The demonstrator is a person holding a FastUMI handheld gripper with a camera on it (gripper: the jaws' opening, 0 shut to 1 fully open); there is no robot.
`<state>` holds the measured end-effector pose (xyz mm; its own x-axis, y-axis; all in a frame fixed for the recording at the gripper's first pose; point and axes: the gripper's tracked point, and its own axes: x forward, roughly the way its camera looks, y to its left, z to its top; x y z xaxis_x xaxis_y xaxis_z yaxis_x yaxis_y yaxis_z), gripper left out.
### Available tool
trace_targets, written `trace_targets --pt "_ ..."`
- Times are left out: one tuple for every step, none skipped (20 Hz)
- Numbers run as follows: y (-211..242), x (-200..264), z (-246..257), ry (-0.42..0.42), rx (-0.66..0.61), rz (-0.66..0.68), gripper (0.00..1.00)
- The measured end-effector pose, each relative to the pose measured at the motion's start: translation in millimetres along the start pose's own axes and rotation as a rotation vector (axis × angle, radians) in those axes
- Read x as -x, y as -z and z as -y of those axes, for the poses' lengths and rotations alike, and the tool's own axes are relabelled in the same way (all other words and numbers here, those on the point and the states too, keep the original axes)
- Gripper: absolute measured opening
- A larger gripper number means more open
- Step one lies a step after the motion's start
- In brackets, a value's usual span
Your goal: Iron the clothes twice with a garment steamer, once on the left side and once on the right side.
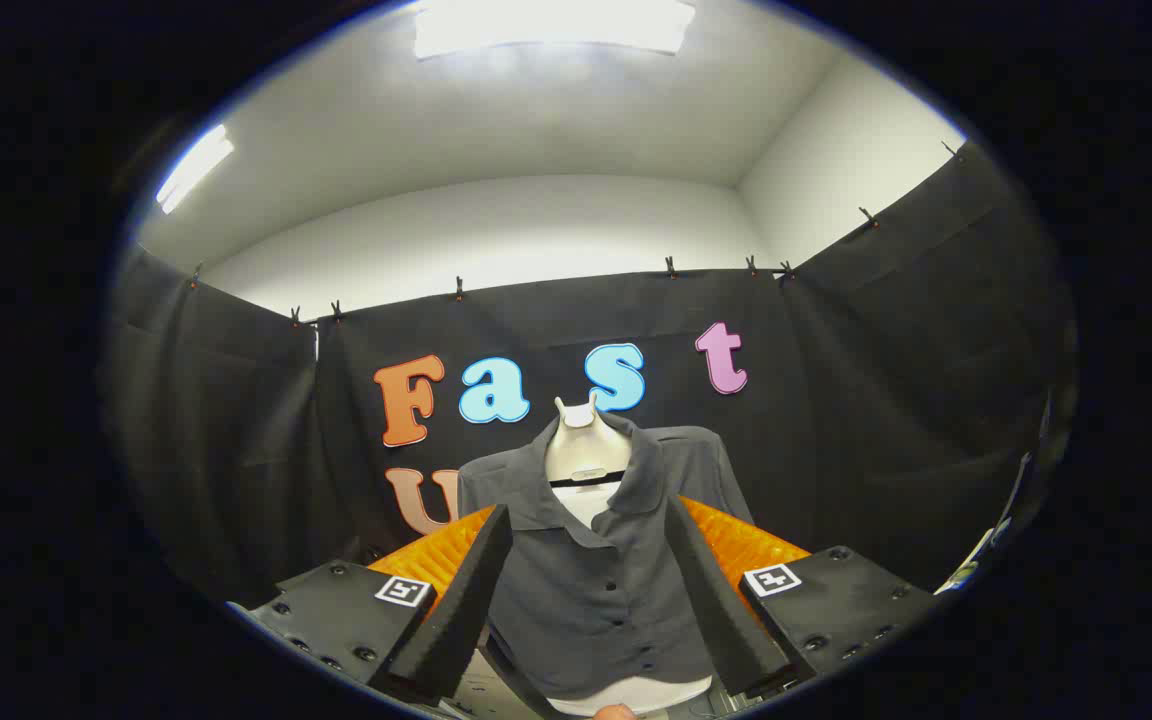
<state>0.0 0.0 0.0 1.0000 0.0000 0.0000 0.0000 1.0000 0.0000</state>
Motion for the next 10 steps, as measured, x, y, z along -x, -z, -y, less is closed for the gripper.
trace_targets --pt "4.0 -6.9 4.4 -0.014 -0.011 -0.009 0.98" --pt "8.3 -13.0 8.1 -0.023 -0.018 -0.021 0.98" --pt "11.0 -16.8 11.3 -0.029 -0.018 -0.026 0.98" --pt "12.2 -21.6 13.7 -0.035 -0.012 -0.025 0.98" --pt "12.9 -25.5 13.7 -0.040 -0.003 -0.026 0.98" --pt "14.7 -30.5 12.7 -0.046 0.002 -0.030 0.98" --pt "16.9 -34.1 8.0 -0.056 0.006 -0.036 0.98" --pt "19.7 -38.8 3.0 -0.065 0.008 -0.042 0.98" --pt "23.1 -41.0 -2.4 -0.073 0.010 -0.049 0.98" --pt "27.4 -43.5 -9.9 -0.080 0.012 -0.057 0.98"
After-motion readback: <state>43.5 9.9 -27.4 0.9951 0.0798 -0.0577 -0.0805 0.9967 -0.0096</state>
